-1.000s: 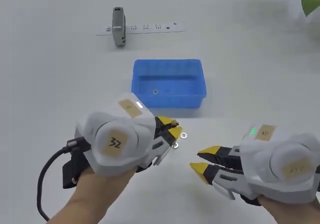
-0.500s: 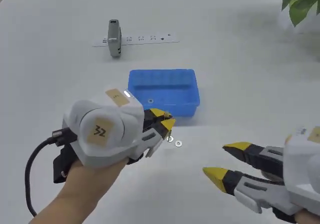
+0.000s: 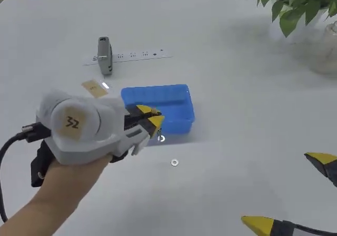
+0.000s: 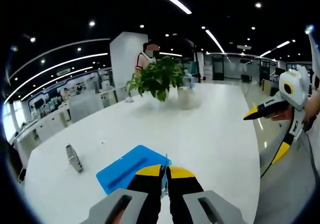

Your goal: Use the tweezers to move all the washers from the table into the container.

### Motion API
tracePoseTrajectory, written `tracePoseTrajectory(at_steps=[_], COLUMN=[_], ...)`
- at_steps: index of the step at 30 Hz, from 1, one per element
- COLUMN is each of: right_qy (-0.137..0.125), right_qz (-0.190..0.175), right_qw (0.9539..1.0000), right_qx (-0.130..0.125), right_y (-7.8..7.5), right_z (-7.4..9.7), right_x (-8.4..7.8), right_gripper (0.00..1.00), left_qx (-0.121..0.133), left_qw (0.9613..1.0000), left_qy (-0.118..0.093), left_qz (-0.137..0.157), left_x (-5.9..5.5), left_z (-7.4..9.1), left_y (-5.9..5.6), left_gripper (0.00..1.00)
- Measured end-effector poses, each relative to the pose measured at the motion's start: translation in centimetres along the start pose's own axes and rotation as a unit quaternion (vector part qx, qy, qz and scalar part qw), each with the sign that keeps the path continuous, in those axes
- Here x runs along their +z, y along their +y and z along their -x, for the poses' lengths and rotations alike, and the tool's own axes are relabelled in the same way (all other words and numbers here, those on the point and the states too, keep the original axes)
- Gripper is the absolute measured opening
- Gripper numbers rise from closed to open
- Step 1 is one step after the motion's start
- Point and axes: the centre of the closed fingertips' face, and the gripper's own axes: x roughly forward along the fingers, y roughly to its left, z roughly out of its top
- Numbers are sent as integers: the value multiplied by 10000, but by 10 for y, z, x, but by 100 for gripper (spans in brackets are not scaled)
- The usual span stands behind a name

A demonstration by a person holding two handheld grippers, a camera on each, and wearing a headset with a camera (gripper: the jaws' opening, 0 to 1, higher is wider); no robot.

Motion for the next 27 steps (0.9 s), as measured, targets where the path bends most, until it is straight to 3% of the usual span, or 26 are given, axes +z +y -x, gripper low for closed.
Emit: tracePoseTrajectory(at_steps=[2,11,14,16,21,23,27], right_qy=[33,54,135,44,69,196,191], right_qz=[-120,-13,-173,-360,-296,-428,-390], right_qw=[9999,9992,9990,9987,9989,9981,9968], right_qx=[-31,-392,-377,-352,-352,-401,-664], right_y=[-3,-34,-37,-34,-24,-28,-36], right_z=[-2,-6,-4,0,-3,-6,-6], right_x=[-3,-4,-11,-11,-17,-27,-26], right_gripper=[92,94,94,94,99,98,95], left_qx=[-5,-61,-48,-22,-17,-29,-113], left_qw=[10000,9999,9999,9999,9999,10000,9999], left_qy=[-12,-111,-134,-160,-137,-75,28], left_qz=[-12,-53,-44,-35,-1,-32,64], left_x=[3,16,18,19,16,11,0], left_z=[-2,-16,-22,-27,-42,-48,-59], left_y=[3,22,27,32,42,45,48], left_gripper=[0,0,0,0,0,0,0])
